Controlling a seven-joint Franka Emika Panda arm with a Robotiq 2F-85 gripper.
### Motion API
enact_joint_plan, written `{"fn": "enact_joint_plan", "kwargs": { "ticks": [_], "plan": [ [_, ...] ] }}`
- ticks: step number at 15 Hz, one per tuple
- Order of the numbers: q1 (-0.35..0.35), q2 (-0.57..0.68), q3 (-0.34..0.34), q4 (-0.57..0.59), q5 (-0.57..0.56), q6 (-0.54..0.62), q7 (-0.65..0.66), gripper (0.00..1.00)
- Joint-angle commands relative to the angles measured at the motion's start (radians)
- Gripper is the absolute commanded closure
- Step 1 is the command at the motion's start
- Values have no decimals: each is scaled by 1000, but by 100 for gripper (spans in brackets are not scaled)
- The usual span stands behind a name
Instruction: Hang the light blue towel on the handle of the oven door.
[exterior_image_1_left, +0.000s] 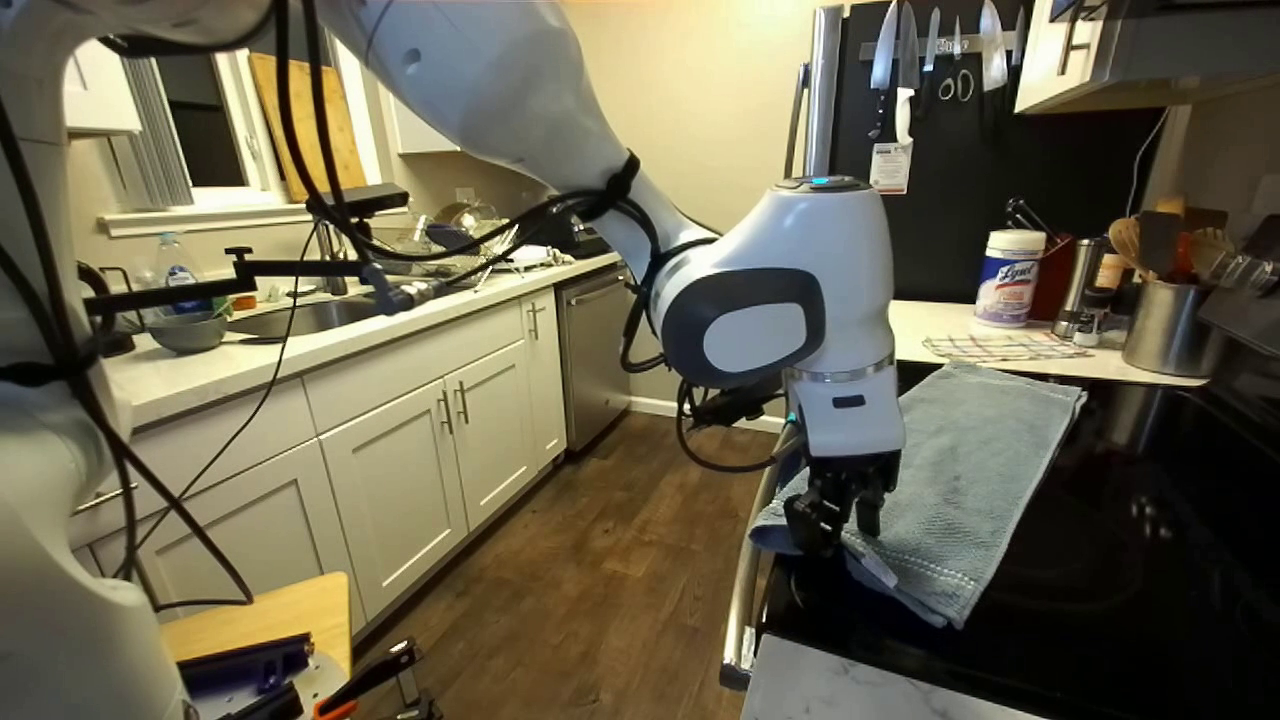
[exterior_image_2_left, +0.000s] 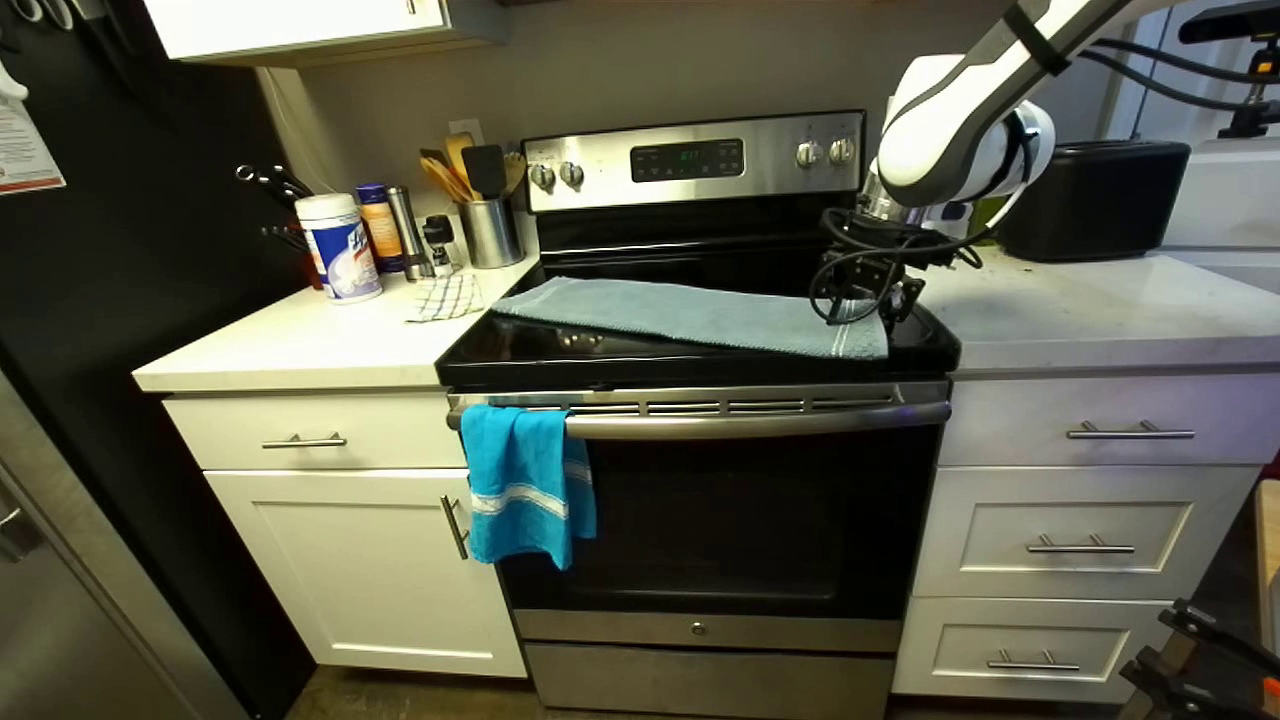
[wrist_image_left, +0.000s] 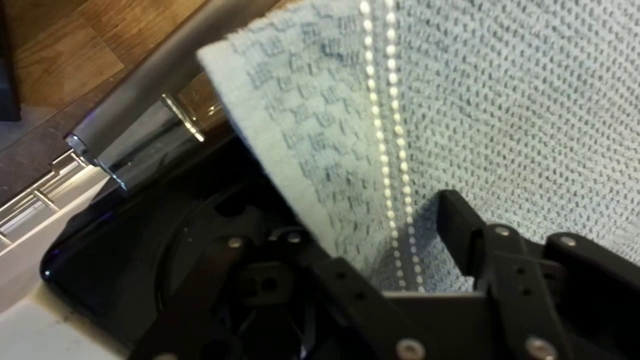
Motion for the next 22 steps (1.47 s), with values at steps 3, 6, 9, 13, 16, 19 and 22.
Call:
{"fn": "enact_joint_plan", "kwargs": {
  "ticks": [3,6,9,13,16,19,22],
  "plan": [
    [-10,-5,17,-1,41,3,-24,87],
    [-11,-18,21,-2,60,2,-18,99],
    [-17,-47,33,-7,126,7,-21,98],
    [-20,-83,31,0,181,-16,-4,98],
    [-24,-127,18,7,165,-60,13,98],
    [-42,-180,11,24,163,-157,-4,98],
    [-60,-218,10,61,189,-276,-35,98]
  ]
}}
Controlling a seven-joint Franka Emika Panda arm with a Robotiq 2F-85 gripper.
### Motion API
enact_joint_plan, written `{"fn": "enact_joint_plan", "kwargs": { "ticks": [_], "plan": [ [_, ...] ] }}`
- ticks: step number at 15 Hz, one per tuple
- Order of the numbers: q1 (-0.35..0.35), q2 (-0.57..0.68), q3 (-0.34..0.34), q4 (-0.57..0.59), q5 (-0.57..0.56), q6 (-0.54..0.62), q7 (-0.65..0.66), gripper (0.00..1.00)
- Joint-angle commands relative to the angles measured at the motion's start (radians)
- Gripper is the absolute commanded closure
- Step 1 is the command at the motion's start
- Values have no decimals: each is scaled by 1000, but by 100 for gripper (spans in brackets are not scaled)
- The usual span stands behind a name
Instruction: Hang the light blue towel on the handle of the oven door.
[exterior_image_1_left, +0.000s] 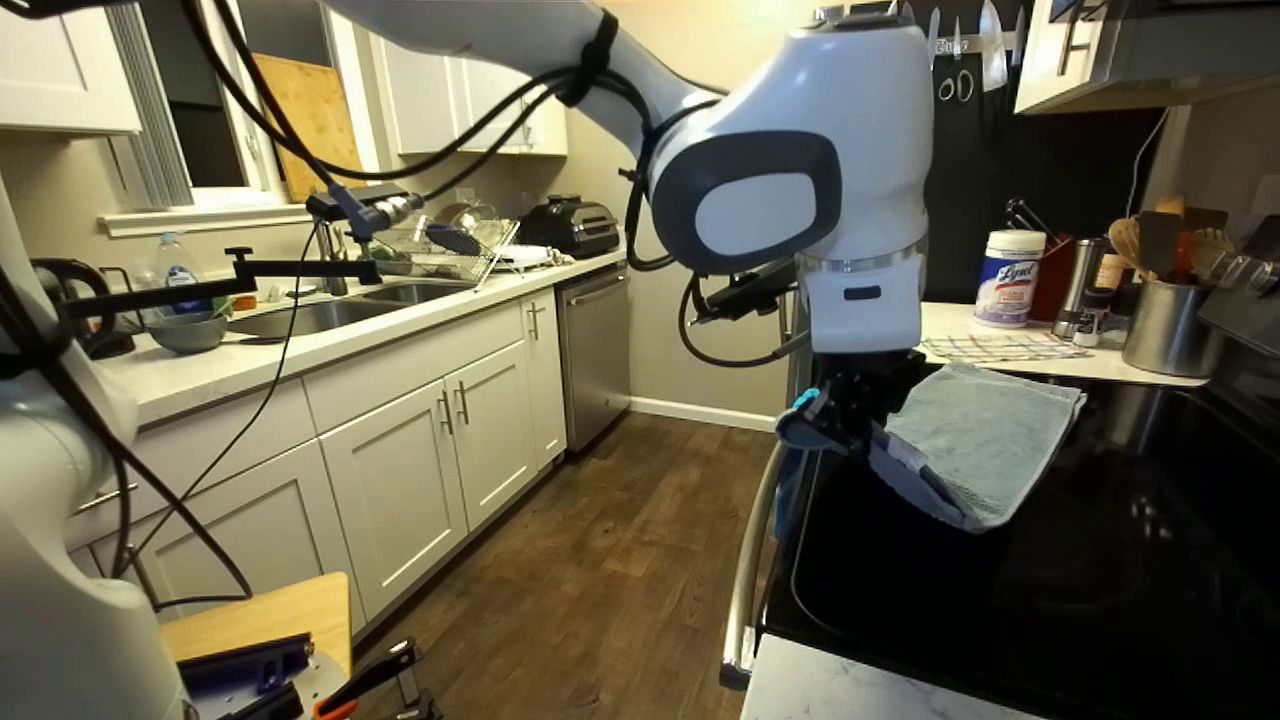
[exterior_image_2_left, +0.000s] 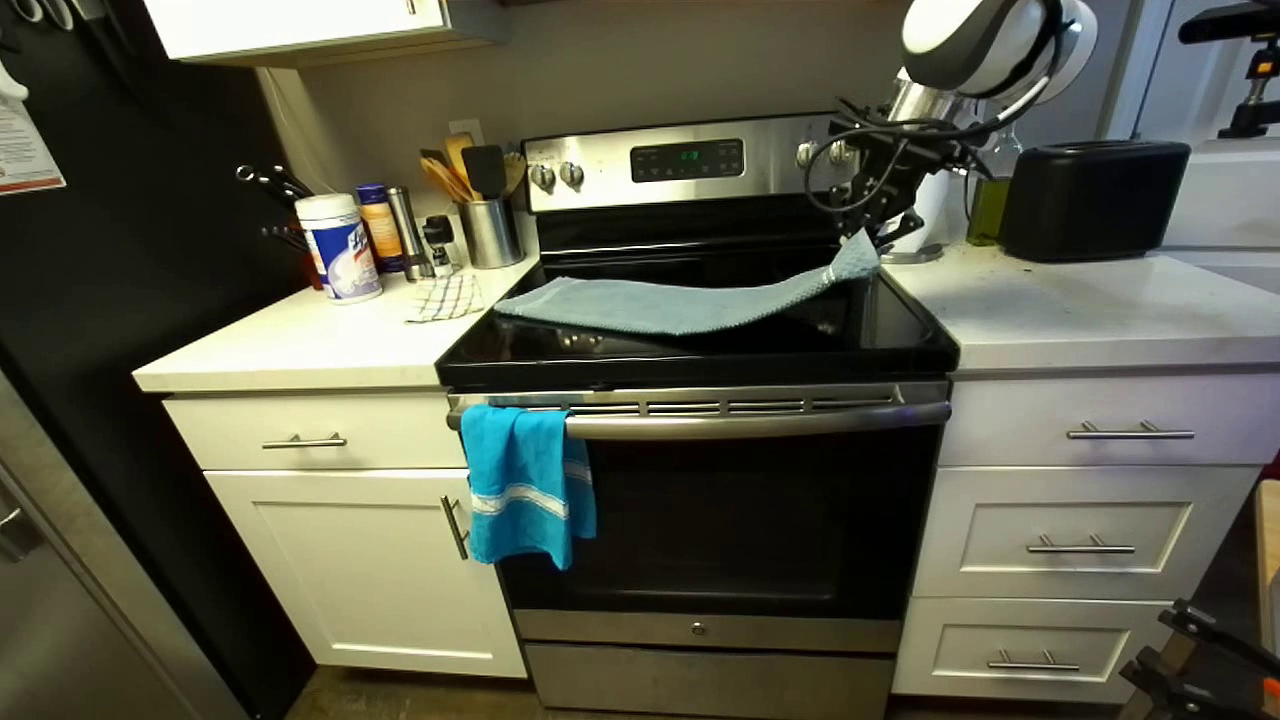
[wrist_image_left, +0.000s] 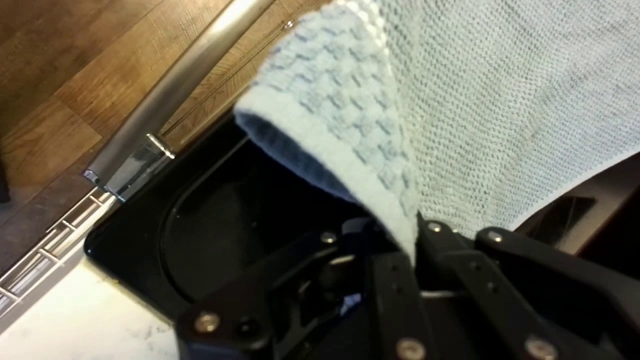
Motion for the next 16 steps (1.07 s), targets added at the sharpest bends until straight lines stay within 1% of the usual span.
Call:
{"fn": "enact_joint_plan", "kwargs": {
  "ticks": [1,4,8,11,13,16],
  "plan": [
    [-26,-64,2,26,32,-138,-36,98],
    [-34,-77,-1,65,37,-241,-31,98],
    [-38,-92,-7,97,59,-338,8,98],
    [-43,-106,-10,114,72,-393,28,98],
    [-45,-124,-12,126,86,-423,65,98],
    [-44,-165,-11,139,89,-465,92,98]
  ]
}}
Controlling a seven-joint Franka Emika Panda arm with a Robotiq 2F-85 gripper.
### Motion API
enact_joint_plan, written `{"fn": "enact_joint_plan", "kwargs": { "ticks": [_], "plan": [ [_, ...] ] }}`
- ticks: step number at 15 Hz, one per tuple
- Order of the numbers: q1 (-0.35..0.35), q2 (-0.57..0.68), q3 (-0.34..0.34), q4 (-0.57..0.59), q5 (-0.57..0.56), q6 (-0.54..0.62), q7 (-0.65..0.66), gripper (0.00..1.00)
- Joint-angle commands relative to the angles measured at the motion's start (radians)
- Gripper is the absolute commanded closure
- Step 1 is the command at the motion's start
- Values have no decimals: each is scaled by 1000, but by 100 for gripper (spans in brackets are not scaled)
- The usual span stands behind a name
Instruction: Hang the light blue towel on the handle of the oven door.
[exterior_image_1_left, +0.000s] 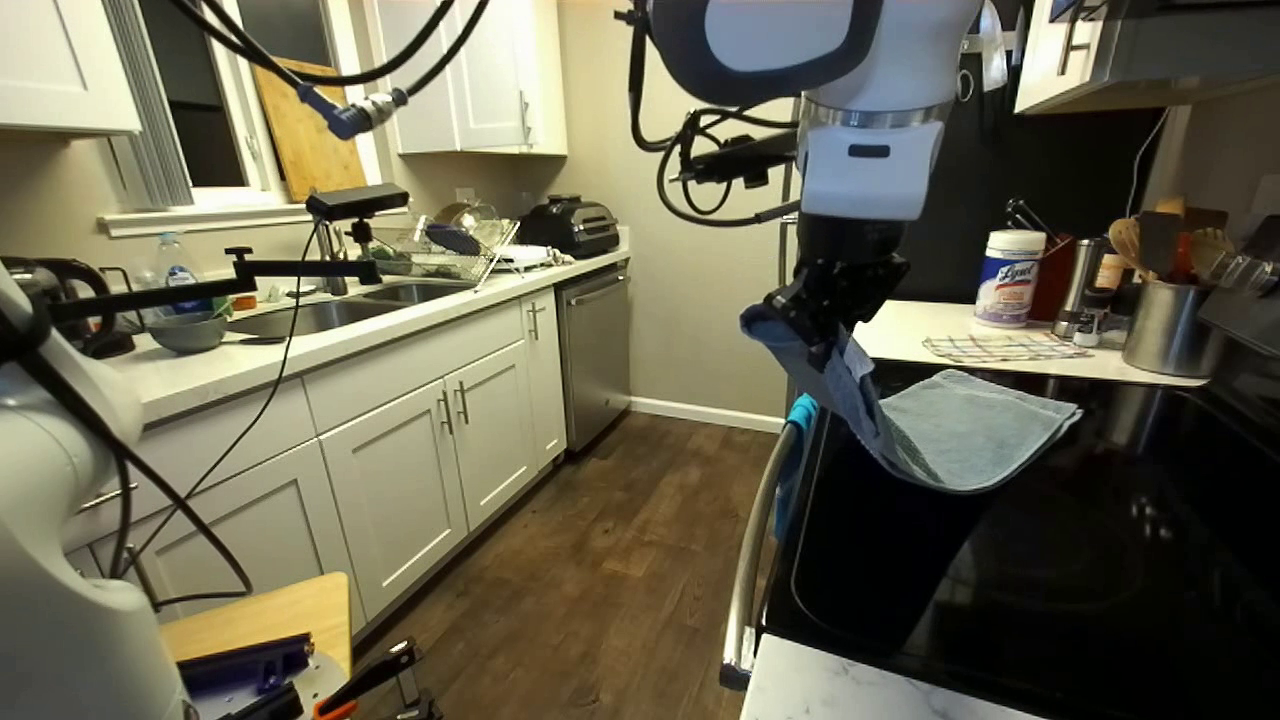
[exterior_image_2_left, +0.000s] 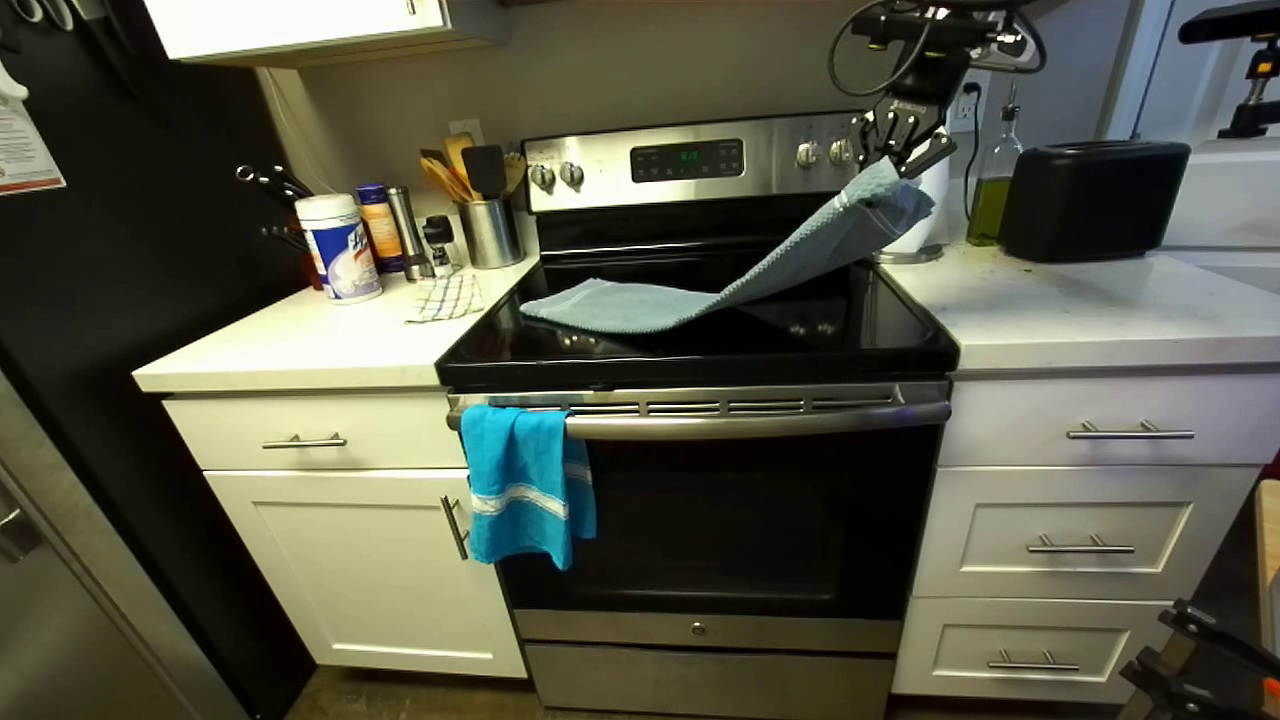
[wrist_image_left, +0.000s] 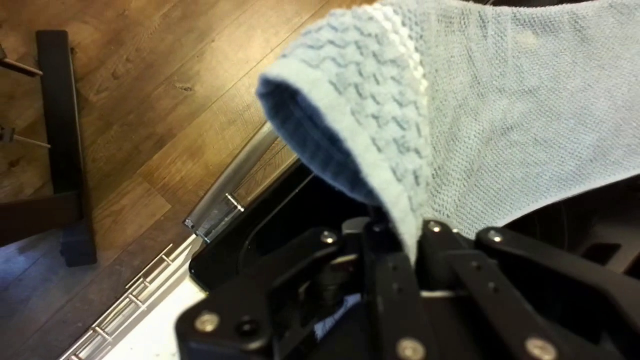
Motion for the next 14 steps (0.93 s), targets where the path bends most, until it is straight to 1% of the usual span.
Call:
{"fn": "enact_joint_plan", "kwargs": {
  "ticks": [1,7,12,14],
  "plan": [
    [-12,-68,9,7,24,-66,52,98],
    [-12,-97,29,46,-36,-80,212,98],
    [-7,-135,47,48,-53,-63,261,98],
    [-10,-159,58,44,-79,-52,293,98]
  ]
}}
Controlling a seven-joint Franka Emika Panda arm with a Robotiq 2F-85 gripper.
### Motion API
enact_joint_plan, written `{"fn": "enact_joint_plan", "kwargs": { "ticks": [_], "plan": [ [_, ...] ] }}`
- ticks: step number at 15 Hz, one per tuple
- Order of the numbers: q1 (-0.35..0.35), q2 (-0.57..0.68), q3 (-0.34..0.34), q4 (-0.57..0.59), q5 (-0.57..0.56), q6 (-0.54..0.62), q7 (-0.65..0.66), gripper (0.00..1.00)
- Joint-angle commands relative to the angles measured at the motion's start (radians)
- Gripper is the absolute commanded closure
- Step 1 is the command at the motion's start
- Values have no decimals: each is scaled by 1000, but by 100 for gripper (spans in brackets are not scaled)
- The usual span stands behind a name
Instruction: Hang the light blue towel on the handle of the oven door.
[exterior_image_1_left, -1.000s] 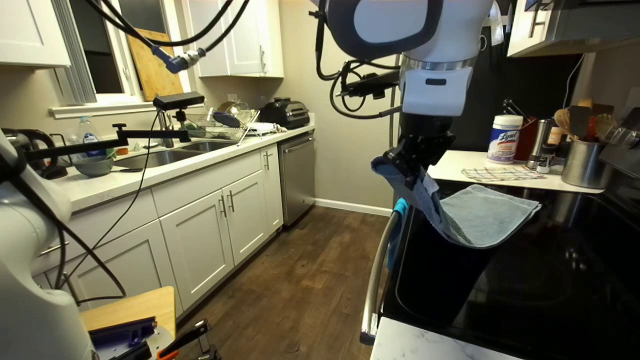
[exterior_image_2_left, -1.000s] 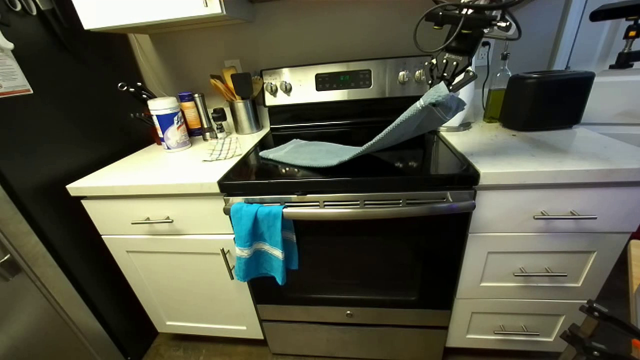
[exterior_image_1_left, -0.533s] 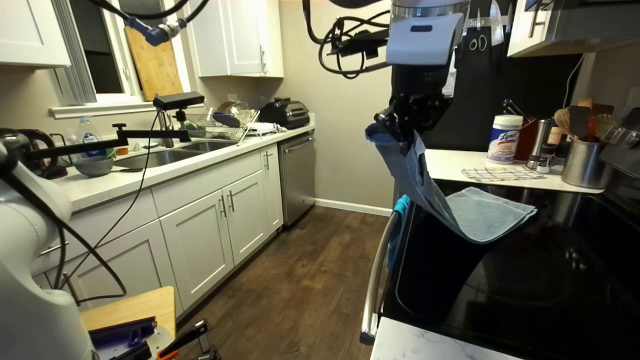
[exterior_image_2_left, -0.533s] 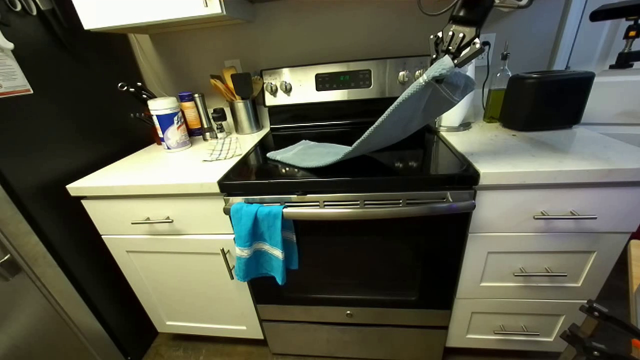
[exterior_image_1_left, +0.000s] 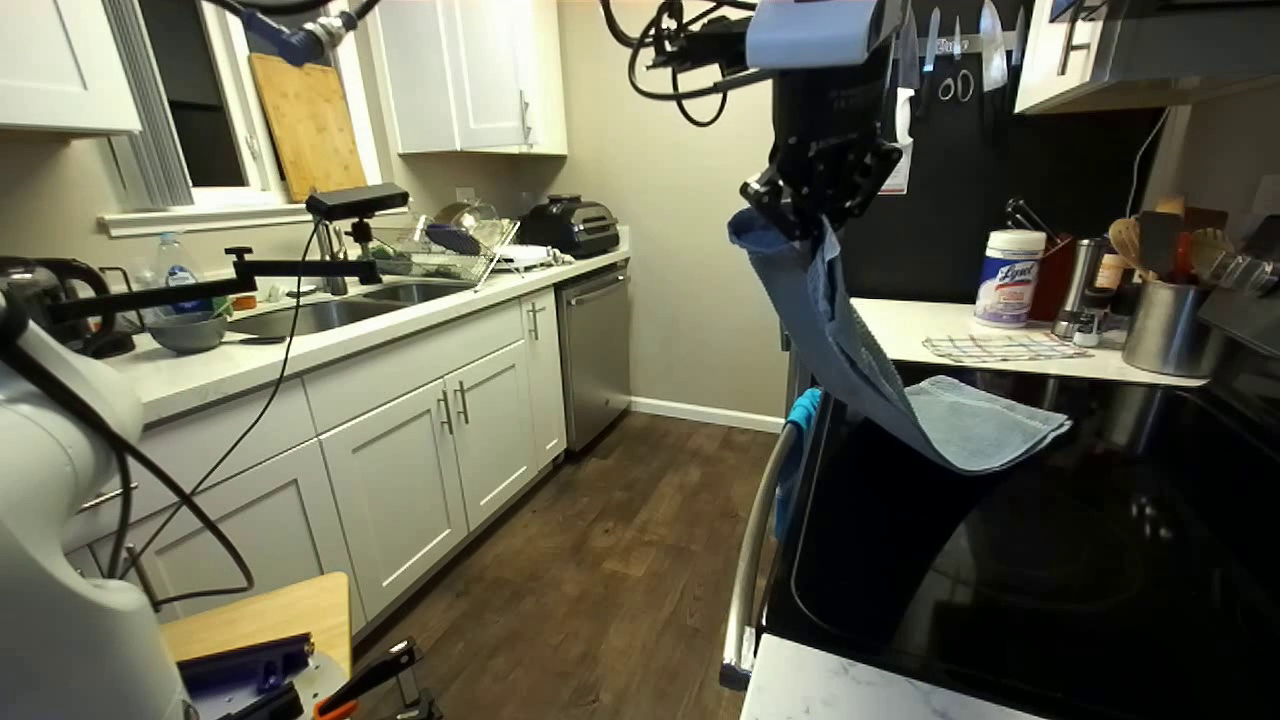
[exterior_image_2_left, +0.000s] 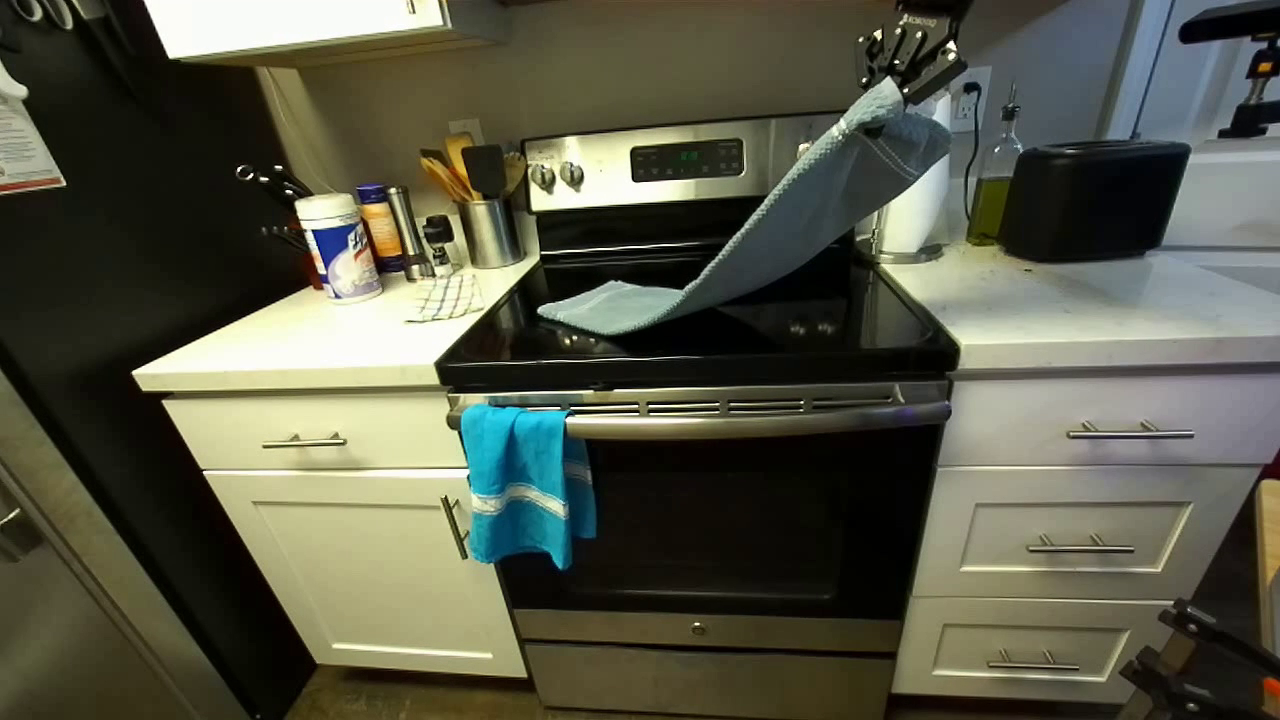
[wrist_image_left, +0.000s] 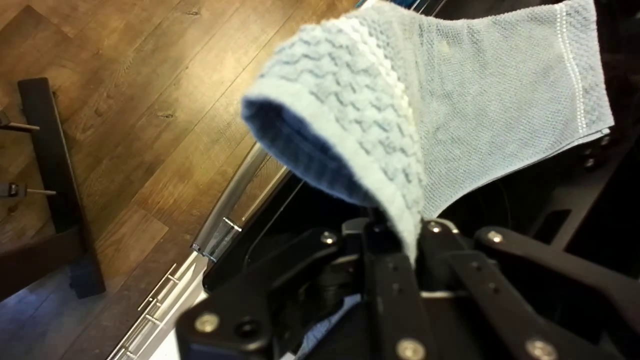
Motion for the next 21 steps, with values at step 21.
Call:
{"fn": "enact_joint_plan", "kwargs": {
  "ticks": [21],
  "plan": [
    [-9,-269,165,11,-266,-137,379,98]
  ]
}}
